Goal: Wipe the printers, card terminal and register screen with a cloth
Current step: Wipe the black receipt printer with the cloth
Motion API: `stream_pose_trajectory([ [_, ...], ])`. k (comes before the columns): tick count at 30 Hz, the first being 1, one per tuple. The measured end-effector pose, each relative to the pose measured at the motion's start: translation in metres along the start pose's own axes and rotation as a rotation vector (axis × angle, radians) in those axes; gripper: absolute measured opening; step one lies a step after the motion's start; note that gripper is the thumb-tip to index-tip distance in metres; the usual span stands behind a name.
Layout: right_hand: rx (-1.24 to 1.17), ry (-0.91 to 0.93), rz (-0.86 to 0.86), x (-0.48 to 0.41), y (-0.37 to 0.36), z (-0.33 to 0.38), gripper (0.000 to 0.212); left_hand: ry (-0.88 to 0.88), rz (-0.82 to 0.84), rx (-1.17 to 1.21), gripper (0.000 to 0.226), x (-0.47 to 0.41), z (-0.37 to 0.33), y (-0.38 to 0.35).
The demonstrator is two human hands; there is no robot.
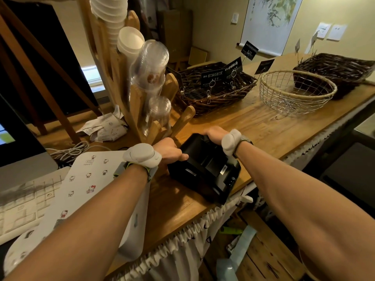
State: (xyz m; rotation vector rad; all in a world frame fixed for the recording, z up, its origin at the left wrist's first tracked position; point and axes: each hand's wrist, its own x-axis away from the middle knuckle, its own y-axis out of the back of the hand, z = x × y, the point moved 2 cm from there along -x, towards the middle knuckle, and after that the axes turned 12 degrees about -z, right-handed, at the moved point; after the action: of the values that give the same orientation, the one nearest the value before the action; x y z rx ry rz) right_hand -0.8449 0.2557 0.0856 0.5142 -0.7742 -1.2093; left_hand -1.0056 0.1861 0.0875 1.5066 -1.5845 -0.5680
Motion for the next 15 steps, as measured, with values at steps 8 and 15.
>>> stream_pose_trajectory([
  [8, -0.067, 0.016, -0.032, -0.001, -0.003, 0.001, 0.035, -0.01, 0.002, -0.001, 0.041, -0.003, 0.001, -0.002],
  [15, -0.074, -0.025, -0.087, 0.006, 0.002, -0.016, 0.033, -0.015, 0.008, -0.002, 0.047, -0.002, 0.001, -0.002],
])
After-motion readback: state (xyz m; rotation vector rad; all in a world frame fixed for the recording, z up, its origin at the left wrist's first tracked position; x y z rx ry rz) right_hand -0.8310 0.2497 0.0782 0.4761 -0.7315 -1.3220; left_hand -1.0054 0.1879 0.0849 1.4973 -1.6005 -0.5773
